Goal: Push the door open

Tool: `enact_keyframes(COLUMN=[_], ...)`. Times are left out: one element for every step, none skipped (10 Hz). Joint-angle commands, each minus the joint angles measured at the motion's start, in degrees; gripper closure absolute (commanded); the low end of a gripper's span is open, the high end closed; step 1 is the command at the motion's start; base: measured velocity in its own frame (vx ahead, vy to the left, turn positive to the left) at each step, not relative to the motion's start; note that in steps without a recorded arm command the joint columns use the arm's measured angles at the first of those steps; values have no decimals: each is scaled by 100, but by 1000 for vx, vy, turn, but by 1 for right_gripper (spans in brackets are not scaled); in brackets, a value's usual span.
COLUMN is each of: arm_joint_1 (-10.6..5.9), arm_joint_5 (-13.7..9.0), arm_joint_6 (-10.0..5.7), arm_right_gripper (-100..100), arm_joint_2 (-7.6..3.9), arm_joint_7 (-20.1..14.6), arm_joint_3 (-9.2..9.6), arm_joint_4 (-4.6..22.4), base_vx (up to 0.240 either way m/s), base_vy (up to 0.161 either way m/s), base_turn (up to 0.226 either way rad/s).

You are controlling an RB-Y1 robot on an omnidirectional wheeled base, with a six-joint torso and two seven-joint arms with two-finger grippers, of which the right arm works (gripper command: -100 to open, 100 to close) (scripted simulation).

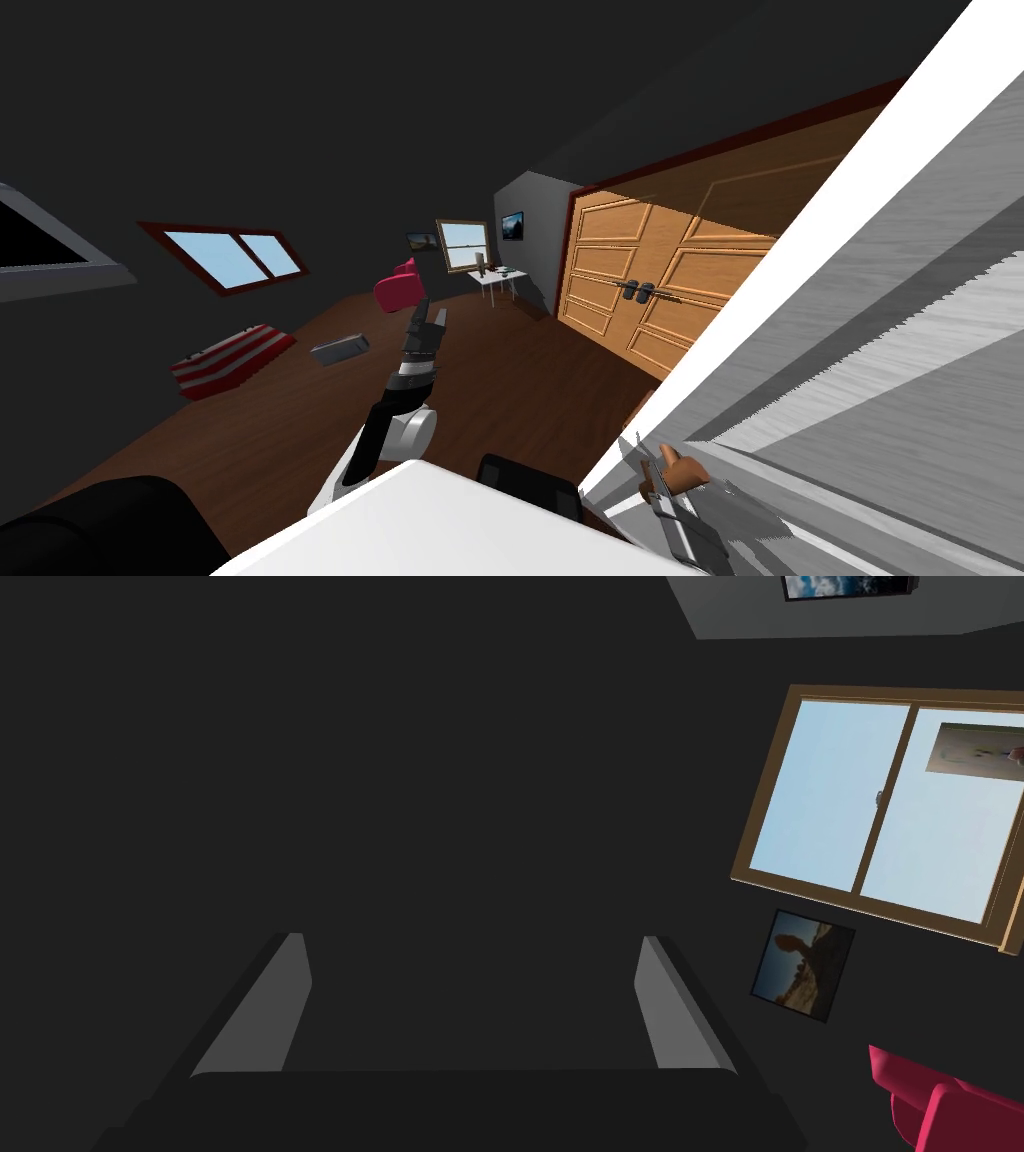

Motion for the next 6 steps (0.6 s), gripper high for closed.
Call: enact_keyframes(arm_joint_1=[-49,-49,-90,-133,-133,-180], arm_joint_5=[-176,-176,-290,-408,-408,-540], arm_joint_6=[-33,-33,-25,-17,-17,-9], arm_right_gripper=[100,100,100,100,100,100], arm_joint_2=[-67,-67,-87,-106,-106,-125], arm_joint_7=[-286,-299,-504,-646,-713,-895], arm_joint_3=[-36,-36,-10,16,16,45], arm_joint_4=[-41,-41,-20,1,1,26], base_vx=[-8,-5,-1,-9,-4,-5], base_vy=[-9,-6,-6,-10,-16,-6], base_turn=[40,25,32,64,27,44])
